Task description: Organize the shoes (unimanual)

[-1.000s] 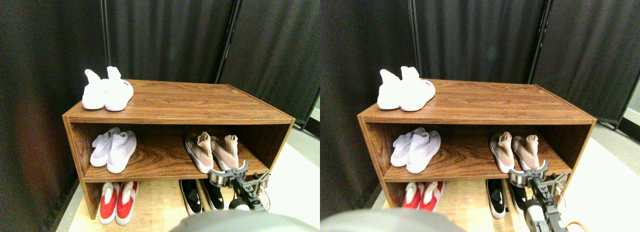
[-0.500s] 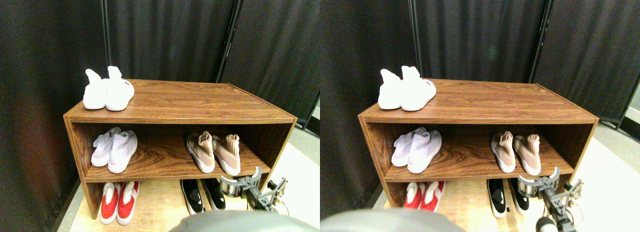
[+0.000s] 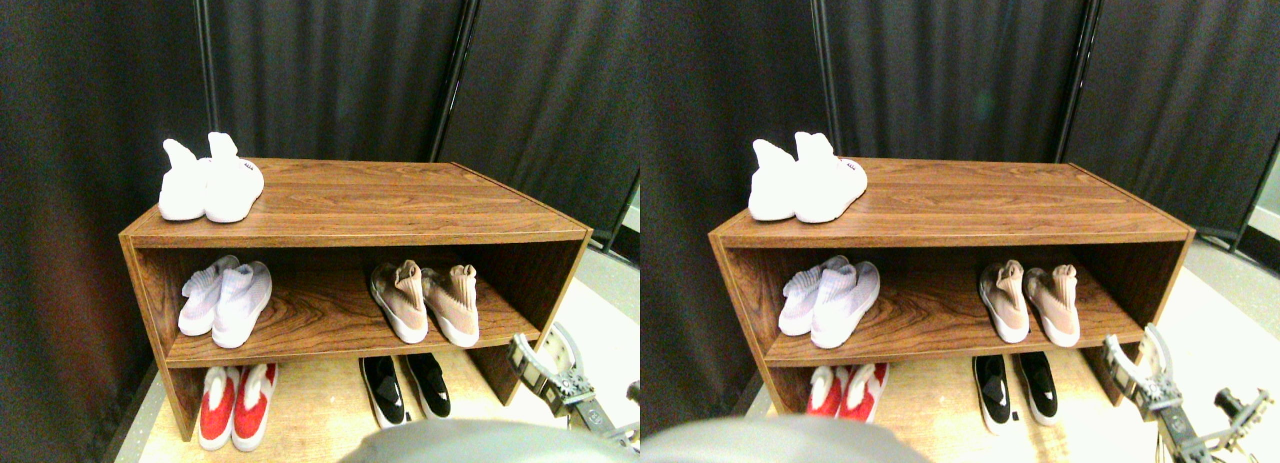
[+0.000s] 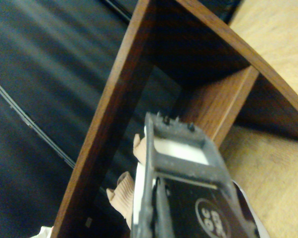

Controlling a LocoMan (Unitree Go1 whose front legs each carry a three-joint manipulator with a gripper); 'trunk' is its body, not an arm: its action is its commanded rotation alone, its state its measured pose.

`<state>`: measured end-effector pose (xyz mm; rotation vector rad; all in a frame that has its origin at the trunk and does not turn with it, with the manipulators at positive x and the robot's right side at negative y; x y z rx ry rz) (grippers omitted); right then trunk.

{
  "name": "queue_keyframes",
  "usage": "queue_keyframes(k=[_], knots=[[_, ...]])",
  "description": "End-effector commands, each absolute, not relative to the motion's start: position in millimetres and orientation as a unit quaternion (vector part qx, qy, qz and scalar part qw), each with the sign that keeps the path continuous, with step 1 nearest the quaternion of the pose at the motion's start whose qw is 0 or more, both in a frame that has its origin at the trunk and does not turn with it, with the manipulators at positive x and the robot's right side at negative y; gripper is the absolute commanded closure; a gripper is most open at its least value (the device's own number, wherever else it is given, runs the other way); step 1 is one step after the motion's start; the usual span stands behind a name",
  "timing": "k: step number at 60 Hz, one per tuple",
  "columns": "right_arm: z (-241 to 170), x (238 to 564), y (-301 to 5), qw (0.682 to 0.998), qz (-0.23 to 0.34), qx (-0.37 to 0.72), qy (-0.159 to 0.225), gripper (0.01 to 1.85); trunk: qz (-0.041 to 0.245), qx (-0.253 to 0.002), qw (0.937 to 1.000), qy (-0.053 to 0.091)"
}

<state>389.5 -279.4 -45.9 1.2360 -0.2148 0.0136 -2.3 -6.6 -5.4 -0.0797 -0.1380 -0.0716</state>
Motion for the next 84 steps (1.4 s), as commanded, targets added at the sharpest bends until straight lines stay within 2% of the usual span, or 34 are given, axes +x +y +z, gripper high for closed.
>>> queue_keyframes(k=[1,5,11,15,18,23,29,36,42,46,61,84], knots=[[-30.9,387.5,-284.3,0.821,0.018,0.556,-0.130,1.80,-0.035,-0.054,0.9955,-0.070],[-26.4,390.1,-288.9,0.834,0.027,0.538,-0.124,1.80,-0.036,-0.055,0.9954,-0.070],[-21.8,401.6,-295.7,0.834,0.030,0.537,-0.124,1.80,-0.035,-0.056,0.9953,-0.071],[-20.8,404.9,-295.4,0.839,0.009,0.526,-0.138,1.80,-0.034,-0.056,0.9953,-0.071],[-21.4,415.8,-298.2,0.831,0.012,0.543,-0.123,1.80,-0.033,-0.056,0.9953,-0.072],[-24.5,427.6,-299.1,0.821,-0.011,0.556,-0.131,1.80,-0.033,-0.057,0.9952,-0.073],[-34.2,448.9,-304.4,0.821,-0.003,0.560,-0.108,1.80,-0.033,-0.057,0.9952,-0.073],[-44.8,464.3,-306.1,0.827,-0.032,0.551,-0.108,1.80,-0.027,-0.060,0.9952,-0.072],[-54.3,478.6,-310.3,0.824,-0.034,0.558,-0.093,1.80,-0.022,-0.063,0.9951,-0.073],[-61.0,485.8,-311.5,0.813,-0.045,0.572,-0.100,1.80,-0.018,-0.065,0.9951,-0.073],[-71.4,494.2,-307.3,0.811,-0.056,0.577,-0.083,1.80,-0.010,-0.068,0.9950,-0.072],[-80.8,501.7,-276.1,0.794,-0.055,0.601,-0.071,1.80,0.002,-0.078,0.9948,-0.066]])
